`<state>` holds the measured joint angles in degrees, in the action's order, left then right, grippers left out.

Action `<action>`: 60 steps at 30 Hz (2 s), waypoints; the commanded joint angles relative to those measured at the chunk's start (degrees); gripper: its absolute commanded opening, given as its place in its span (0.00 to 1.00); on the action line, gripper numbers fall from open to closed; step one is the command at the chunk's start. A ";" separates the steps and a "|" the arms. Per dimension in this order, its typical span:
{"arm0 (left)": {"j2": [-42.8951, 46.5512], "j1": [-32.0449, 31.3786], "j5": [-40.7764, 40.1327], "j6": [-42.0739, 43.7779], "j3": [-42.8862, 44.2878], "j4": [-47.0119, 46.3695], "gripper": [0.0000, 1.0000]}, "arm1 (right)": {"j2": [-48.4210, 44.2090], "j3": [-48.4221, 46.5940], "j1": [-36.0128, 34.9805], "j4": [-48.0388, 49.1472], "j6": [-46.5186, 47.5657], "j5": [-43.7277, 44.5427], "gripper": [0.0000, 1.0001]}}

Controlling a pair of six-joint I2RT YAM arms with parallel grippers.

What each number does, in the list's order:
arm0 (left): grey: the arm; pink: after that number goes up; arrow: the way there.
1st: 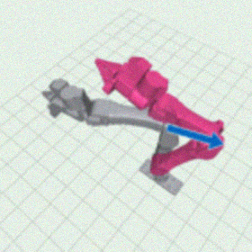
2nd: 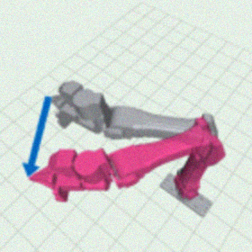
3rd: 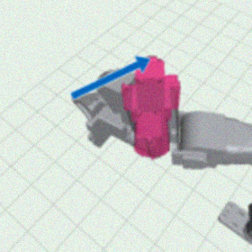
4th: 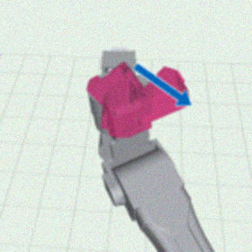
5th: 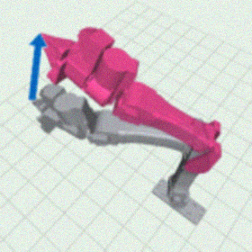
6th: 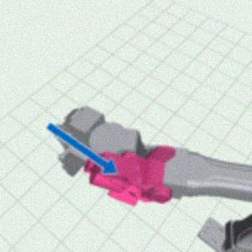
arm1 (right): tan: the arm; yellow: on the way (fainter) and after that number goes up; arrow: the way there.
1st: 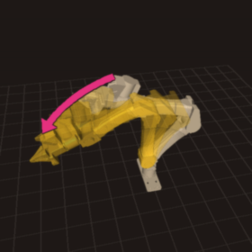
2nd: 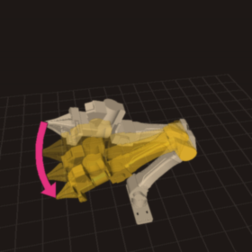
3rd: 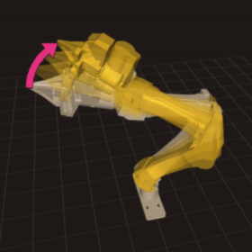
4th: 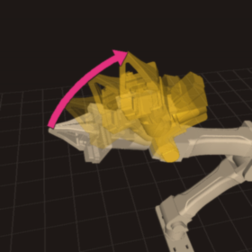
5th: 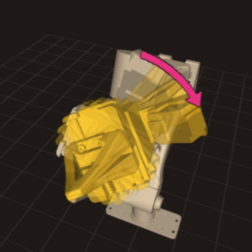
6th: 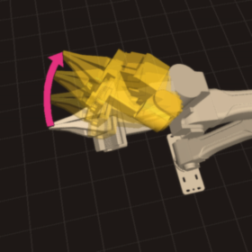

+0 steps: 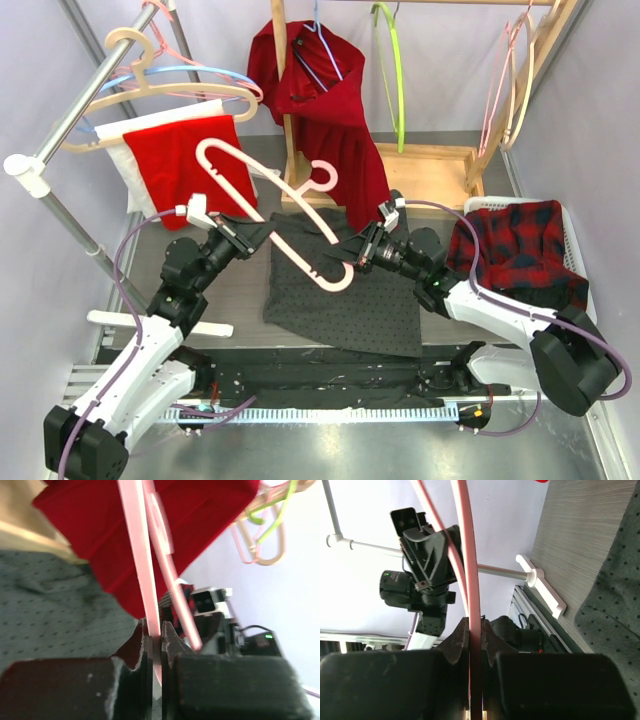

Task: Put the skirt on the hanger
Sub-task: Pick up the hanger from the clothesline.

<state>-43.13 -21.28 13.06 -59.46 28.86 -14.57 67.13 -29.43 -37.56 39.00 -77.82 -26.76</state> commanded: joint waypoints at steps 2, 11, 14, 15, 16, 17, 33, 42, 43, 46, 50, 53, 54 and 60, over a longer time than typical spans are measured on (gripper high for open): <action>1.91 0.10 2.14 4.35 1.54 2.52 0.00 | -1.65 -5.80 -0.32 -1.55 8.70 -2.86 0.23; 6.66 0.10 5.22 0.58 3.74 7.18 0.00 | 4.14 -11.70 -0.32 1.32 19.64 -3.64 0.65; 7.89 0.10 5.84 -0.48 4.36 8.59 0.00 | 8.09 -12.14 -0.41 8.00 20.08 -4.35 0.65; 8.33 0.10 5.75 -0.65 4.45 9.03 0.00 | 9.06 -12.23 -0.41 11.24 19.99 -4.35 0.66; 8.94 0.10 5.92 -0.92 4.45 9.29 0.00 | 10.81 -12.23 -0.32 13.01 20.08 -4.35 0.65; 9.21 0.10 5.92 -1.53 4.45 9.38 0.00 | 11.70 -12.23 -0.41 14.85 19.82 -4.35 0.65; 9.39 0.10 3.47 -3.47 3.57 13.77 0.00 | 24.28 -16.01 -0.41 31.96 13.38 -2.42 0.01; 7.72 0.10 -9.88 6.02 14.18 41.62 0.74 | 13.56 -19.26 -1.37 -9.68 35.45 7.94 0.01; 6.76 0.10 -10.94 6.89 15.34 44.07 0.75 | 13.03 -19.17 -1.55 -11.65 36.50 8.74 0.01; 4.73 0.10 -12.53 9.97 19.55 51.47 0.72 | 11.53 -17.95 -2.60 -16.49 38.97 11.72 0.01; 2.27 0.10 -10.69 11.39 21.24 54.73 0.62 | 12.05 -16.01 -7.08 -18.44 39.42 16.56 0.01; 2.36 0.10 -8.67 10.69 18.96 51.84 0.58 | 15.12 -14.61 -12.00 -15.55 37.23 20.87 0.01; 1.92 0.10 -7.79 10.51 18.43 51.14 0.58 | 17.05 -13.91 -13.23 -14.41 35.21 21.75 0.01; -2.47 0.10 -2.52 10.59 13.60 51.04 0.56 | 22.24 -13.81 -21.05 -10.88 30.72 31.50 0.01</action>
<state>-43.38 -21.10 6.33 -50.24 45.50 35.92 87.70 -42.72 -55.20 23.05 -43.99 -4.84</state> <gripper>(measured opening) 0.573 0.080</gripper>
